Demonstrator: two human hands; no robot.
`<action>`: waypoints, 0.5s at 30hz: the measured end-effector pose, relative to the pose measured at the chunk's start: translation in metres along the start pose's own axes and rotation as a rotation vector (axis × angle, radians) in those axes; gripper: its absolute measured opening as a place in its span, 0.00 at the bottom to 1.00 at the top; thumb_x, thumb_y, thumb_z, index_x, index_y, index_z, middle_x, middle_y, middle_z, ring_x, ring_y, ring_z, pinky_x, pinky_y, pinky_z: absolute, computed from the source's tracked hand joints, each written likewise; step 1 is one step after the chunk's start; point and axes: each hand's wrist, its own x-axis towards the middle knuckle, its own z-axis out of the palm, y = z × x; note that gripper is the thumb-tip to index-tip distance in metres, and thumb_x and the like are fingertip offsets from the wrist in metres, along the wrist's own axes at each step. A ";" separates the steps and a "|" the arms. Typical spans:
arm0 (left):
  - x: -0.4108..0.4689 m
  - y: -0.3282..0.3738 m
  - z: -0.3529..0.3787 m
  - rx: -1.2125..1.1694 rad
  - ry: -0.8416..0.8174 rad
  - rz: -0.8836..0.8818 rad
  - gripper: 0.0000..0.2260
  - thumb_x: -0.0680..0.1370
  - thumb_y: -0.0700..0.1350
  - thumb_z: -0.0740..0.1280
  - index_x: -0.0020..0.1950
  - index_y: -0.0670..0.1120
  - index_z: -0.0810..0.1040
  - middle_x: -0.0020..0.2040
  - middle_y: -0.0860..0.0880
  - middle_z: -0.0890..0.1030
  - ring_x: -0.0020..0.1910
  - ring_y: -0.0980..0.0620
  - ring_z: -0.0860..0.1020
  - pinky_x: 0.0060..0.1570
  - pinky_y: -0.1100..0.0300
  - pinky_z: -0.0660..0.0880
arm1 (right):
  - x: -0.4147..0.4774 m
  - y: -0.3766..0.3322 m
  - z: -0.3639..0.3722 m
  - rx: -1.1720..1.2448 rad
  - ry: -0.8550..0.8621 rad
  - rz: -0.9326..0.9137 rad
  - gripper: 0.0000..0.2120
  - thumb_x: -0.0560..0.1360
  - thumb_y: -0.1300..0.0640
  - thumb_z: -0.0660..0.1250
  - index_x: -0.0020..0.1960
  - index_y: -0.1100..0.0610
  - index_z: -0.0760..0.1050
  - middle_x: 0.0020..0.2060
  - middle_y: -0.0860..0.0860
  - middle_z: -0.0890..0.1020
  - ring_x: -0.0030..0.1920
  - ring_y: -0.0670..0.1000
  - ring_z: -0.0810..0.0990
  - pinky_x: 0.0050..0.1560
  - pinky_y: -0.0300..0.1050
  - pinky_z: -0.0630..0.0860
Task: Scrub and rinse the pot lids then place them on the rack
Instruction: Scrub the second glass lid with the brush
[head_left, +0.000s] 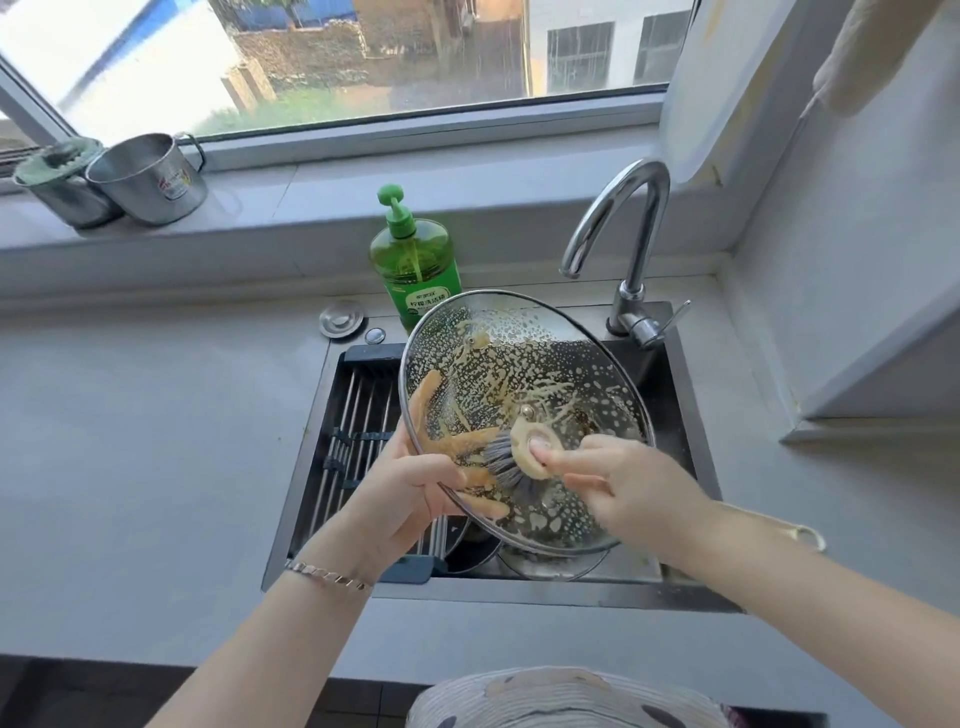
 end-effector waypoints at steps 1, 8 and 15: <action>0.000 0.000 0.000 0.001 0.014 0.005 0.45 0.63 0.26 0.59 0.71 0.64 0.62 0.60 0.35 0.78 0.56 0.34 0.78 0.43 0.39 0.79 | -0.004 -0.009 0.005 0.063 -0.038 -0.082 0.22 0.78 0.60 0.60 0.65 0.36 0.69 0.36 0.46 0.71 0.35 0.45 0.68 0.37 0.41 0.68; -0.003 0.004 0.002 0.000 0.039 -0.002 0.44 0.64 0.25 0.59 0.71 0.63 0.61 0.55 0.36 0.81 0.53 0.29 0.78 0.42 0.37 0.79 | 0.004 0.000 -0.008 -0.091 -0.024 0.035 0.21 0.79 0.58 0.58 0.67 0.37 0.67 0.37 0.44 0.69 0.34 0.42 0.66 0.34 0.35 0.64; -0.009 0.008 -0.001 0.025 0.086 0.037 0.40 0.72 0.21 0.50 0.71 0.61 0.63 0.37 0.42 0.84 0.45 0.34 0.82 0.44 0.34 0.74 | -0.005 0.029 -0.021 -0.217 -0.078 0.169 0.19 0.81 0.54 0.54 0.65 0.34 0.68 0.42 0.43 0.73 0.41 0.43 0.71 0.39 0.39 0.66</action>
